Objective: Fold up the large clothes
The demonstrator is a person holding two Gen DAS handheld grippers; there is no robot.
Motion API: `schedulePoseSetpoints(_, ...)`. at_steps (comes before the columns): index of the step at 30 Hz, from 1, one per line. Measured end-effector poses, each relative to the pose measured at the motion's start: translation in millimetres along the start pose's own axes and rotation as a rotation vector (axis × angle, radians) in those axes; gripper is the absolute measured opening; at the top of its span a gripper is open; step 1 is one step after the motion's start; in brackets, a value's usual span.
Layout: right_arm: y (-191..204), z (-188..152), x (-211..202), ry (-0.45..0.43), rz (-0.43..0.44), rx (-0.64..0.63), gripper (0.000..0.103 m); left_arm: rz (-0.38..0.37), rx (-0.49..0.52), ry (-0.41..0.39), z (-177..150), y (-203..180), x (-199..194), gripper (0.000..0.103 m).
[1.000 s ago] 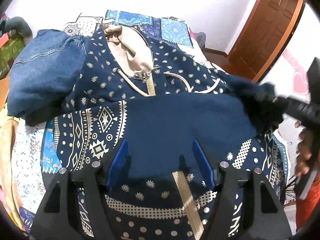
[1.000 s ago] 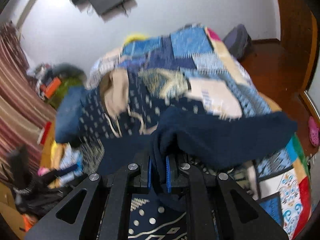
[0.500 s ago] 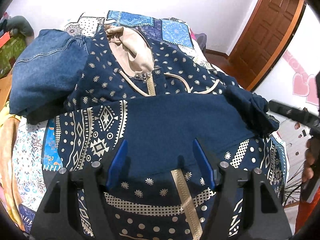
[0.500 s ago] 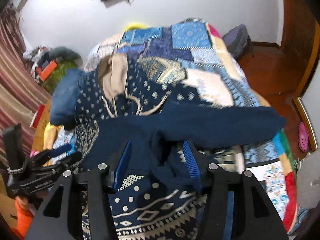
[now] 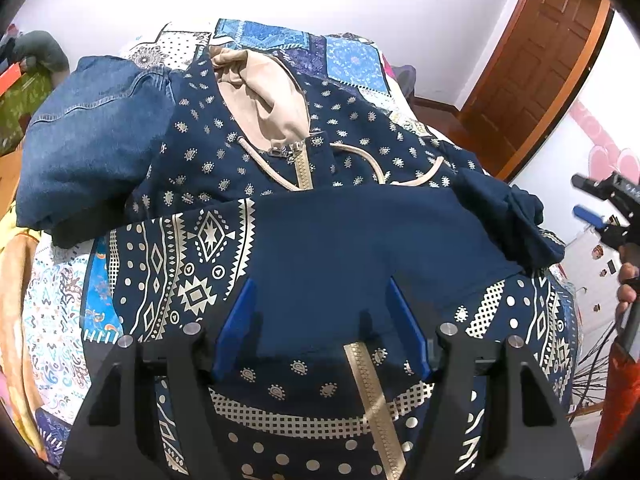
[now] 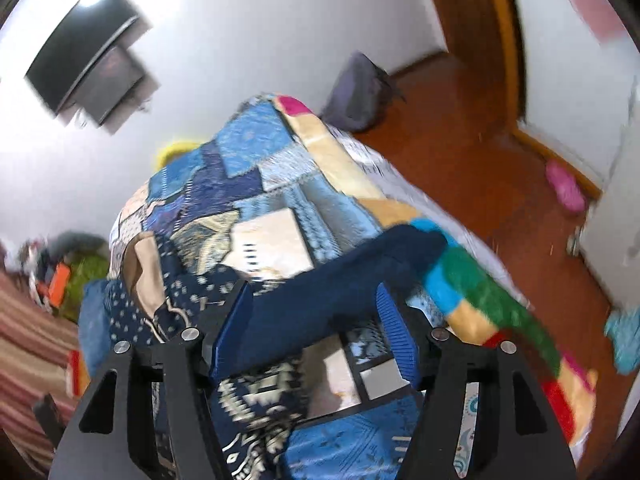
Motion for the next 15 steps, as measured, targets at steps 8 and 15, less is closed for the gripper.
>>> schedulePoseSetpoints(8,-37,-37,58,0.217,0.066,0.281,0.06,0.014,-0.017,0.02,-6,6,7,0.066)
schedulePoseSetpoints(15,-20,-35,75,0.213,0.121,0.245,0.03,0.036,-0.033,0.033,-10,15,9,0.066)
Point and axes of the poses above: each gripper's, at about its wrist camera, not at the fingertips, and x roughly the way its jaws point, y to its left, z to its top, the point moved 8 cm from there along x, roughly the way its jaws point, and after that the axes turned 8 degrees about -y, right-handed, at the moved point
